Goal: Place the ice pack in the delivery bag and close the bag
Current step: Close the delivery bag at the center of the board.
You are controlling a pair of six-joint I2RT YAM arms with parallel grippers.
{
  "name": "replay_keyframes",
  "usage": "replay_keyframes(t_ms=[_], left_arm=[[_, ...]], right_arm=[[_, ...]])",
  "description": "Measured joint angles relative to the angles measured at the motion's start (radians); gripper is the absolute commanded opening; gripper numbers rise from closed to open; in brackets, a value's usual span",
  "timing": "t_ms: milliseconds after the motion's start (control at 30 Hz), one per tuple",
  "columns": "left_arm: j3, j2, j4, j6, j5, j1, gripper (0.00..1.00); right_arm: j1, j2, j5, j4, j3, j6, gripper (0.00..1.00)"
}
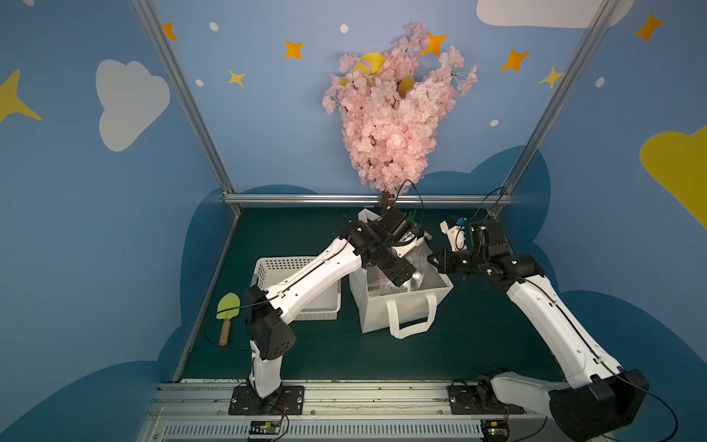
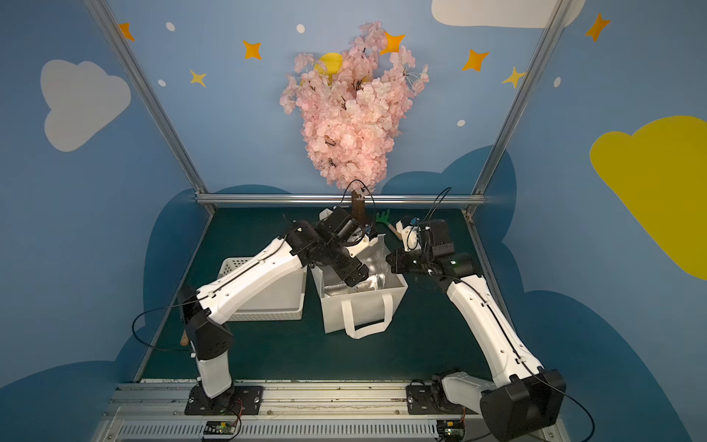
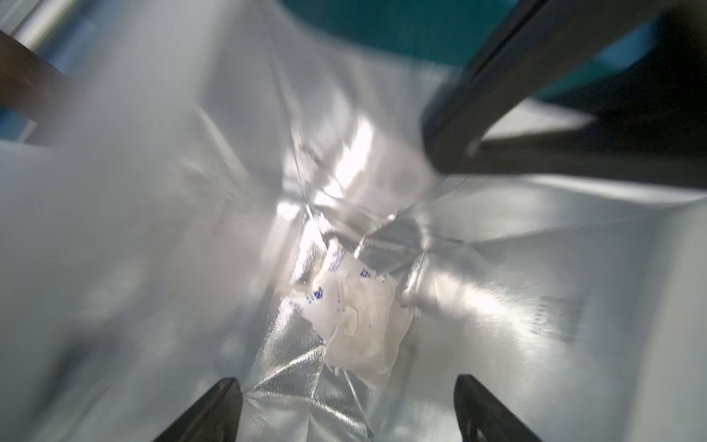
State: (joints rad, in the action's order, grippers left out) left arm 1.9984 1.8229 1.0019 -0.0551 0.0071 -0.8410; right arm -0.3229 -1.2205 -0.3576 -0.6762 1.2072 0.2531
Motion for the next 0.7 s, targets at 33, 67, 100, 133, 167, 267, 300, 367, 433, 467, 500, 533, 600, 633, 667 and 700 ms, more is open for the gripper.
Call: replay_keyframes(t_ms=[33,67,100,133,167,267,300,367,433,467,500,533,600,633,667,700], left_arm=[[-0.002,-0.035,-0.015,0.011,-0.002,0.006,0.90],[-0.014,-0.079,-0.041,0.023,-0.002,0.016,0.90],[-0.030,-0.115,-0.063,0.034,-0.003,0.025,0.92],[-0.061,-0.164,-0.096,0.048,-0.002,0.042,0.93],[-0.101,-0.215,-0.132,0.065,0.001,0.063,0.94],[-0.245,-0.360,-0.232,0.119,0.016,0.147,0.98],[-0.293,-0.399,-0.257,0.135,0.022,0.175,0.98],[-0.406,-0.481,-0.319,0.174,0.032,0.244,1.00],[-0.518,-0.548,-0.379,0.207,0.041,0.301,1.00],[-0.574,-0.578,-0.404,0.223,0.050,0.325,1.00],[-0.624,-0.602,-0.425,0.238,0.061,0.348,1.00],[-0.676,-0.623,-0.444,0.254,0.077,0.372,1.00],[-0.760,-0.649,-0.488,0.278,0.103,0.412,1.00],[-0.802,-0.657,-0.510,0.290,0.117,0.430,1.00],[-0.844,-0.664,-0.538,0.304,0.133,0.446,1.00],[-0.877,-0.668,-0.560,0.314,0.148,0.460,1.00]], right_arm=[[0.000,-0.003,0.000,0.000,0.001,0.001,0.09],[0.000,-0.006,0.000,0.001,0.001,0.001,0.09],[0.000,-0.010,0.000,0.001,0.003,0.001,0.09],[0.001,-0.014,0.000,0.003,0.005,0.002,0.09],[0.001,-0.018,0.000,0.004,0.006,0.004,0.09],[0.001,-0.032,0.001,0.006,0.017,0.010,0.09],[0.002,-0.036,0.002,0.006,0.020,0.012,0.09],[0.003,-0.046,0.002,0.007,0.024,0.019,0.09],[0.006,-0.058,0.003,0.006,0.034,0.021,0.09],[0.006,-0.065,0.006,0.006,0.040,0.021,0.10],[0.007,-0.070,0.007,0.006,0.045,0.022,0.12],[0.007,-0.076,0.009,0.005,0.053,0.023,0.17],[0.007,-0.086,0.013,0.003,0.069,0.022,0.24],[0.007,-0.090,0.015,0.002,0.079,0.022,0.27],[0.007,-0.094,0.016,-0.001,0.088,0.019,0.30],[0.007,-0.095,0.017,-0.003,0.095,0.018,0.33]])
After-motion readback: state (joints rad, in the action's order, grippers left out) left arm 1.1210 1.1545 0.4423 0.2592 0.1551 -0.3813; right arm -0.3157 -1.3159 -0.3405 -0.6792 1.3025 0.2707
